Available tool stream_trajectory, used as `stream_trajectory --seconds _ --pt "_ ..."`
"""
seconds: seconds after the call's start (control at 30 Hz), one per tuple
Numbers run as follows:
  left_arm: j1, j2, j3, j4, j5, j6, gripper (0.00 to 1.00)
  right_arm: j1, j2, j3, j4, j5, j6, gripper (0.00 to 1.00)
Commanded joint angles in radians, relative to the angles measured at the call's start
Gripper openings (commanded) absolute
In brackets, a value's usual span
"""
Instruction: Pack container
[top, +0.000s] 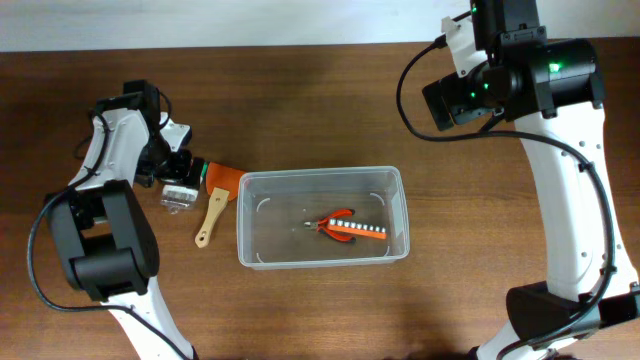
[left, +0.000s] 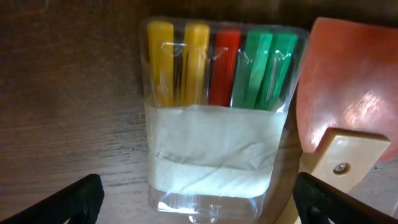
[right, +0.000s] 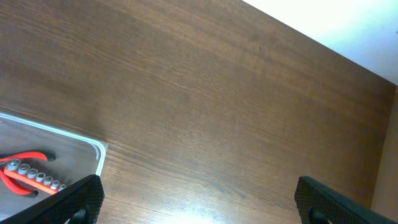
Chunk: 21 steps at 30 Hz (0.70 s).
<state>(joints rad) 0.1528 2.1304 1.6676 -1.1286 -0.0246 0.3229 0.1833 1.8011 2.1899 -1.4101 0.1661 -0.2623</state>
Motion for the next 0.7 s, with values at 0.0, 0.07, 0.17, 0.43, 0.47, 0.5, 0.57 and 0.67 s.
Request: stream_trajectory --seconds 0.0,0.07,0.17,0.43,0.47,0.5,0.57,0.67 --pt "0.001 0.016 -0.003 0.013 0.019 0.019 0.99 -0.009 0.0 -0.003 0.003 -0.008 0.008 0.99" --pt "0.001 0.021 -0.009 0.017 0.018 0.019 0.99 -0.009 0.0 -0.003 0.003 -0.008 0.005 0.99" --pt "0.001 0.04 -0.017 0.018 0.018 0.018 0.99 -0.009 0.0 -0.003 0.003 -0.005 0.005 0.99" --pt "0.001 0.093 -0.018 0.016 0.018 0.015 0.99 -0.009 0.0 -0.003 0.003 -0.005 0.005 0.99" --pt "0.001 0.093 -0.018 0.018 0.018 0.015 0.99 -0.009 0.0 -0.003 0.003 -0.005 0.005 0.99" --pt "0.001 0.094 -0.018 0.019 0.018 0.015 0.99 -0.009 0.0 -0.003 0.003 -0.005 0.005 0.99" --pt "0.001 0.095 -0.018 0.026 0.018 0.015 0.99 -0.009 0.0 -0.003 0.003 -0.005 0.006 0.99" --pt "0.001 0.1 -0.021 0.045 0.018 0.015 0.99 -0.009 0.0 -0.003 0.003 -0.005 0.006 0.99"
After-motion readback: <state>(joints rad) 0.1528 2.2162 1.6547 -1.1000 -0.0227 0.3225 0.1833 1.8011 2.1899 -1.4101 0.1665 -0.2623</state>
